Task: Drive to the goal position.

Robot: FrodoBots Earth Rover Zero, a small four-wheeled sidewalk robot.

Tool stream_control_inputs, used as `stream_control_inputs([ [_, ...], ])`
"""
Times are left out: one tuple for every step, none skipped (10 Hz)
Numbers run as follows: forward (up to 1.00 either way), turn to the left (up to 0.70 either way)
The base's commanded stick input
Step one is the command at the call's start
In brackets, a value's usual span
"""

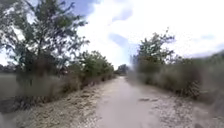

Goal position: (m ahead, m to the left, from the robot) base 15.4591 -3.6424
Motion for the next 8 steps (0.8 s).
stream_control_inputs([
  [0.45, 0.0],
  [0.45, 0.0],
  [0.45, 0.0],
  [0.45, 0.0],
  [0.45, 0.0],
  [0.45, 0.0],
  [0.45, 0.0],
  [0.45, 0.0],
])
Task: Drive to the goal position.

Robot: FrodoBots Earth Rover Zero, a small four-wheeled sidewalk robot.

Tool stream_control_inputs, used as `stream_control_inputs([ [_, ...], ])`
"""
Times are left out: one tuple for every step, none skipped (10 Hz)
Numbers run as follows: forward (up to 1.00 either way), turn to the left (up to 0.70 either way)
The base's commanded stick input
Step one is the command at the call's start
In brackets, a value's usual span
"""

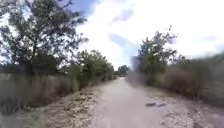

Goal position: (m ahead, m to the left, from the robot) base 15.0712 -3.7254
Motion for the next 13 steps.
stream_control_inputs([
  [0.45, 0.0],
  [0.45, 0.0],
  [0.45, 0.0],
  [0.45, 0.0],
  [0.45, 0.0],
  [0.45, 0.0],
  [0.45, 0.0],
  [0.45, 0.0],
  [0.45, 0.0],
  [0.45, 0.0],
  [0.45, 0.0],
  [0.45, 0.0],
  [0.45, 0.0],
])
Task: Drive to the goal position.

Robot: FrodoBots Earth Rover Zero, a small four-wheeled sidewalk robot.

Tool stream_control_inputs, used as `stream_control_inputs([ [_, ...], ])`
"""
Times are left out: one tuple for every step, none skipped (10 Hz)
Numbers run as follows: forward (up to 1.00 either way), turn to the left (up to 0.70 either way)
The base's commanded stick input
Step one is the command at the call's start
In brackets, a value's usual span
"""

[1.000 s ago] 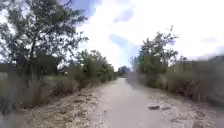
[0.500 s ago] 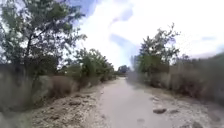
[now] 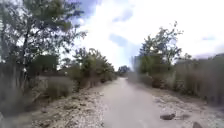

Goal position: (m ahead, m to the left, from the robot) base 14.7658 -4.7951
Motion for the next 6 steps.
stream_control_inputs([
  [0.45, 0.0],
  [0.45, 0.0],
  [0.45, 0.0],
  [0.45, 0.0],
  [0.45, 0.0],
  [0.45, -0.01],
])
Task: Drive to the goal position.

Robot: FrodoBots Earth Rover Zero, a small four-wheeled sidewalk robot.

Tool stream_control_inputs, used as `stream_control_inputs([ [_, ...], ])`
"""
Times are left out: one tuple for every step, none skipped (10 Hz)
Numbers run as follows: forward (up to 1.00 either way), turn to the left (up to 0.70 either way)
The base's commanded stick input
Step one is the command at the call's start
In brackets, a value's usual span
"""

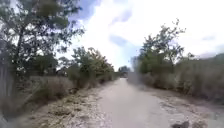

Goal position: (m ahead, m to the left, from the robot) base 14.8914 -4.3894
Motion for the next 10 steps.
stream_control_inputs([
  [0.45, -0.15],
  [0.45, -0.27],
  [0.45, -0.27],
  [0.45, -0.24],
  [0.45, -0.08],
  [0.45, 0.0],
  [0.45, 0.0],
  [0.45, 0.0],
  [0.45, 0.0],
  [0.45, 0.0],
])
